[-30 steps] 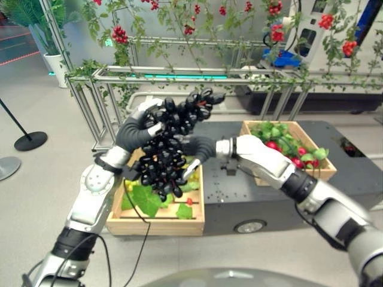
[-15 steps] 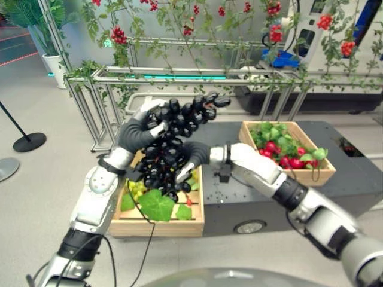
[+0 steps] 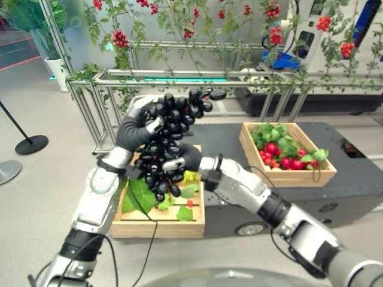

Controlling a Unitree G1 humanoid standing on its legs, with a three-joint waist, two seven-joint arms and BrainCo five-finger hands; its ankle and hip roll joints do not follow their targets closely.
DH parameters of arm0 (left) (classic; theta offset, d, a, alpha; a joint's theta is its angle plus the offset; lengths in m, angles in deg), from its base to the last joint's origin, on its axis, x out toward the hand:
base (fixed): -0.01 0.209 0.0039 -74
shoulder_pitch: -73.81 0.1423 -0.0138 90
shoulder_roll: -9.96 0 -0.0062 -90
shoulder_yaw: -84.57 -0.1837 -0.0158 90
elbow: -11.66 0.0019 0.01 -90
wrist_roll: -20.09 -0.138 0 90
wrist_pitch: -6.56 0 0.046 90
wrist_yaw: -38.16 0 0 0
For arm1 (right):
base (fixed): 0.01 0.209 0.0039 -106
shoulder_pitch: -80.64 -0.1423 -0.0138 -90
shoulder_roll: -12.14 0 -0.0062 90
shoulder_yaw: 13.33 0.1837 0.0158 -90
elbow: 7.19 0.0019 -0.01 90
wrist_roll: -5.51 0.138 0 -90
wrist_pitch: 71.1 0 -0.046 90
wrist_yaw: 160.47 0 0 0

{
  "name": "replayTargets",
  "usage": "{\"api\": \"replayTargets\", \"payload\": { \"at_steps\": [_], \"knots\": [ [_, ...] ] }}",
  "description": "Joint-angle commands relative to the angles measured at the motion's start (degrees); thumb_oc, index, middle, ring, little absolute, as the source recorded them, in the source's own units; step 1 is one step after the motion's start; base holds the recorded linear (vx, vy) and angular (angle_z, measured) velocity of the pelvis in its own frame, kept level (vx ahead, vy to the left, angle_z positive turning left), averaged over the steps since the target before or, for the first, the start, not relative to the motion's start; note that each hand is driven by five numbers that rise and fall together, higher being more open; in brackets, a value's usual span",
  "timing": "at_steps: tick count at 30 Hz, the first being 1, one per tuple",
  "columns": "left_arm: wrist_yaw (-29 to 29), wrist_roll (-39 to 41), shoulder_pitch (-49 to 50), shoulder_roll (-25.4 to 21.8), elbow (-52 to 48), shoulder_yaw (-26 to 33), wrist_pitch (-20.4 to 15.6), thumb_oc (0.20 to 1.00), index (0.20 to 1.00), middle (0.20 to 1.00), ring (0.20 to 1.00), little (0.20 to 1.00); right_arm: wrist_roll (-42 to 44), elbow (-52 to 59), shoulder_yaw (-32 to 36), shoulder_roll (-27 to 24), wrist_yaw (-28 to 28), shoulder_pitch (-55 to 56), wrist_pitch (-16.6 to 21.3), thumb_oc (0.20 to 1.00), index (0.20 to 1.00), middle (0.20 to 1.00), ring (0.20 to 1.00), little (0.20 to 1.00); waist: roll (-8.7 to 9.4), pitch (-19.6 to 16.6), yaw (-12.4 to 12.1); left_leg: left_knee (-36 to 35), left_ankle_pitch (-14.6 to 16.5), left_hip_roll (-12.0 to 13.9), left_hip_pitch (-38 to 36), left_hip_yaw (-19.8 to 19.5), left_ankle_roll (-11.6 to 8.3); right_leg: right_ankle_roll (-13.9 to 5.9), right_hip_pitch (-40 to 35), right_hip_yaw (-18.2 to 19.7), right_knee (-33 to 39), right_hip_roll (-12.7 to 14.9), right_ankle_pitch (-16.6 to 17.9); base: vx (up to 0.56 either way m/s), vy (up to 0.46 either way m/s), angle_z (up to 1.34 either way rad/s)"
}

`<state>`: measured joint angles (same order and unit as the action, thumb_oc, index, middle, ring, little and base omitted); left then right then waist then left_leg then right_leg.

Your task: Pick up the fruits from the basket on one side to the basket on the other side

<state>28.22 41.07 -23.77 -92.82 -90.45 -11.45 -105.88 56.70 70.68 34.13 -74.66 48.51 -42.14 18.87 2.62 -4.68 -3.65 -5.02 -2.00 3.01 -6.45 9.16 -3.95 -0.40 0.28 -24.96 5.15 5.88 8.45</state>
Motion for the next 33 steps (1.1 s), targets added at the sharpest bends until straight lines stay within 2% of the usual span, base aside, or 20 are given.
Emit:
{"api": "replayTargets", "payload": {
  "at_steps": [1,20,21,22,23,30,33],
  "knots": [
    [1.9,-0.6,-8.0,1.5,1.7,-3.3,-2.5,0.2,0.2,0.2,0.2,0.2,3.8,4.4,-0.3,8.3,2.1,-4.6,5.2,0.2,0.2,0.2,0.2,0.2,0.68,-0.6,0.5,1.4,3.0,-4.0,1.4,0.8,2.41,-6.82,-4.6,-2.3,-0.7,2.3,-3.9,0.0,0.0,0.0],
    [1.9,0.1,-6.9,1.8,1.5,-2.9,-2.6,0.2,0.2,0.2,0.2,0.2,4.6,5.5,-0.5,7.1,2.6,-3.0,4.5,0.2,0.2,0.2,0.2,0.2,0.55,-1.1,0.7,1.4,2.6,-3.9,1.7,0.7,2.28,-6.89,-4.5,-2.4,-0.7,2.5,-3.7,0.0,0.0,0.0],
    [1.7,0.4,-6.7,1.7,1.5,-2.8,-2.6,0.235,0.235,0.235,0.235,0.235,4.5,5.6,-0.5,6.9,2.7,-2.8,4.5,0.2,0.2,0.2,0.2,0.2,0.54,-1.0,0.8,1.4,2.6,-3.9,1.7,0.7,2.27,-6.89,-4.5,-2.4,-0.7,2.5,-3.7,0.0,0.0,0.0],
    [1.5,0.8,-6.5,1.7,1.6,-2.8,-2.5,0.576,0.576,0.576,0.576,0.576,4.4,5.6,-0.5,6.6,2.8,-2.7,4.4,0.2,0.2,0.2,0.2,0.2,0.55,-1.1,0.9,1.5,2.7,-3.9,1.6,0.6,2.29,-6.89,-4.5,-2.4,-0.7,2.5,-3.7,0.0,0.0,0.0],
    [1.3,1.0,-6.5,1.7,1.6,-2.7,-2.4,1.0,1.0,1.0,1.0,1.0,4.3,5.7,-0.4,6.3,2.9,-2.7,4.2,0.2,0.2,0.2,0.2,0.2,0.51,-1.1,0.9,1.5,2.7,-3.9,1.6,0.7,2.3,-6.9,-4.6,-2.4,-0.7,2.5,-3.7,0.0,0.0,0.0],
    [-1.4,4.3,-4.9,1.1,1.4,-1.5,-1.8,1.0,1.0,1.0,1.0,1.0,4.0,6.9,0.8,3.1,4.1,-1.7,3.4,0.2,0.2,0.2,0.2,0.2,0.6,-1.3,1.2,2.1,3.5,-4.2,1.1,1.0,2.4,-6.93,-4.8,-2.0,-0.7,2.6,-3.8,0.0,0.0,0.0],
    [-5.1,9.0,-2.9,0.4,1.8,-0.4,-1.4,1.0,1.0,1.0,1.0,1.0,4.0,7.8,2.5,-0.1,5.1,-0.7,3.5,0.2,0.2,0.2,0.2,0.2,0.66,-1.4,1.5,2.8,4.0,-4.3,0.9,1.4,2.41,-7.06,-5.1,-1.6,-0.8,2.8,-3.8,0.0,0.006,-0.01]
  ]
}}
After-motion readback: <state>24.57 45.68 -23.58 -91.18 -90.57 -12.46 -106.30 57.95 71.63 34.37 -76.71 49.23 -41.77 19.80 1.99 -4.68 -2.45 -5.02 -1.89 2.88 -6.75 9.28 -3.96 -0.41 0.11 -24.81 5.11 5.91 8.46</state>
